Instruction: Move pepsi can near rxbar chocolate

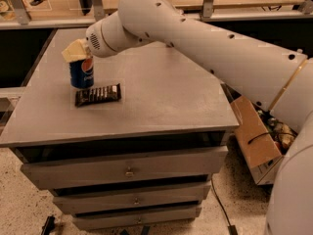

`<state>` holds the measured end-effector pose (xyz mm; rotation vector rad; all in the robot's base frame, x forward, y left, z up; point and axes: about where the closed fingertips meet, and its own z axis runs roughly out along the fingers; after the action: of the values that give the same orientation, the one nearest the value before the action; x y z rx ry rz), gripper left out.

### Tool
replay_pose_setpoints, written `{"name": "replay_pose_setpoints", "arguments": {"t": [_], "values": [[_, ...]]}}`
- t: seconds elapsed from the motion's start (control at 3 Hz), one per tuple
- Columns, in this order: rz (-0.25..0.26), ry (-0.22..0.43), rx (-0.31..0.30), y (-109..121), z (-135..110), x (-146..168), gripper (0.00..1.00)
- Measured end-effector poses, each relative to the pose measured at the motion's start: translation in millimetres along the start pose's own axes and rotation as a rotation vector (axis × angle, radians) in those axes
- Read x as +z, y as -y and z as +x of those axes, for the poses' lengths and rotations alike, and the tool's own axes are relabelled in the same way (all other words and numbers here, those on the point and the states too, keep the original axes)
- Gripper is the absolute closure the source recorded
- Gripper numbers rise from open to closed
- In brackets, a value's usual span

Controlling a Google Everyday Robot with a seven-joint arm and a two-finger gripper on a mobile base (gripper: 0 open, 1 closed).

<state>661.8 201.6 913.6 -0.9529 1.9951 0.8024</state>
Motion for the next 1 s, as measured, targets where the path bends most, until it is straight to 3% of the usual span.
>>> {"name": "replay_pose_setpoints", "arguments": {"t": [0.33, 0.67, 1.0], "values": [[0.013, -0.018, 0.024, -5.6, 5.9, -3.6, 0.83], [0.041, -0.033, 0.036, -7.7, 7.9, -6.6, 0.59], [0.098, -0.043, 0.042, -5.0, 4.2, -5.8, 0.36]]}}
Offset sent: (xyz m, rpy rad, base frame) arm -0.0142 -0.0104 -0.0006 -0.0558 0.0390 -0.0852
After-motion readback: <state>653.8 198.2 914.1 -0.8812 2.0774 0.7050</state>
